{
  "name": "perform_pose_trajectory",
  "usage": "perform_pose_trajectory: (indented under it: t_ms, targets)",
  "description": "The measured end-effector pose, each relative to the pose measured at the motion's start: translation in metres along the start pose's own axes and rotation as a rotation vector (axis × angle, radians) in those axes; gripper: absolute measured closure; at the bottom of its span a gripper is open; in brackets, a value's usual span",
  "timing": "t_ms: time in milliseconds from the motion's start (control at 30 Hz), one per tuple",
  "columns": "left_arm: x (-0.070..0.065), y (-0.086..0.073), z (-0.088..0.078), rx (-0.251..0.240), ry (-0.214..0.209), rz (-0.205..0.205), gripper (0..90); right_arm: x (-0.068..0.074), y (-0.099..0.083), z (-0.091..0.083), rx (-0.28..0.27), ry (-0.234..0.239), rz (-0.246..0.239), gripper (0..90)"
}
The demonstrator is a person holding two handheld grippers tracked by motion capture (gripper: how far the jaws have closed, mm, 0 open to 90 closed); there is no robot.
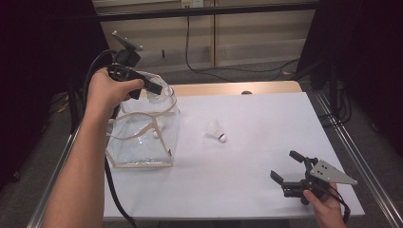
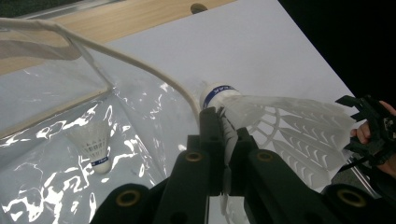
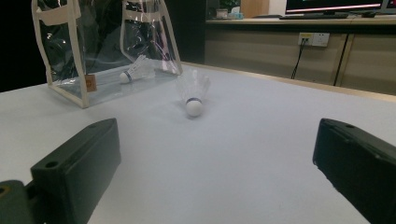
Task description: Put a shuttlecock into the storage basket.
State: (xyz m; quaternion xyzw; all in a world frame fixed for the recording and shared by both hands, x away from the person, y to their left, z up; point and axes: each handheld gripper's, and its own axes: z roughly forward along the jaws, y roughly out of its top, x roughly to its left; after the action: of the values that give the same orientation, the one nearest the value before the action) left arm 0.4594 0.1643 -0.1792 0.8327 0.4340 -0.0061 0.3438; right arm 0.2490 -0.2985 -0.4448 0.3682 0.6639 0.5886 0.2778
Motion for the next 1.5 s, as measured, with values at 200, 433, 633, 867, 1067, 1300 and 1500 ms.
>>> perform_pose_trajectory:
  t_ms: [200, 433, 633, 867, 1067, 1300, 1500]
  targets:
    - [0.003, -0.001, -0.002, -0.009, 0.013, -0.009, 89.3, 0.0, 0.0, 0.0, -0.001, -0.001, 0.001, 0.6]
    - [0.006, -0.001, -0.004, -0.013, 0.019, -0.022, 89.3, 0.0, 0.0, 0.0, -0.001, -0.002, 0.001, 0.5]
    - [0.008, -0.001, -0.005, -0.019, 0.025, -0.033, 89.3, 0.0, 0.0, 0.0, -0.001, -0.001, -0.001, 0.5]
    - [0.012, -0.001, -0.006, -0.02, 0.035, -0.038, 89.3, 0.0, 0.0, 0.0, -0.001, -0.001, 0.001, 0.5]
    - [0.014, -0.002, -0.007, -0.036, 0.046, -0.058, 89.3, 0.0, 0.0, 0.0, 0.0, 0.0, -0.001, 0.6]
    - [0.019, -0.003, -0.009, -0.034, 0.053, -0.064, 89.3, 0.0, 0.0, 0.0, 0.0, -0.001, -0.001, 0.6]
    - [0.023, -0.004, -0.007, -0.033, 0.064, -0.073, 89.3, 0.0, 0.0, 0.0, -0.001, -0.002, 0.001, 0.6]
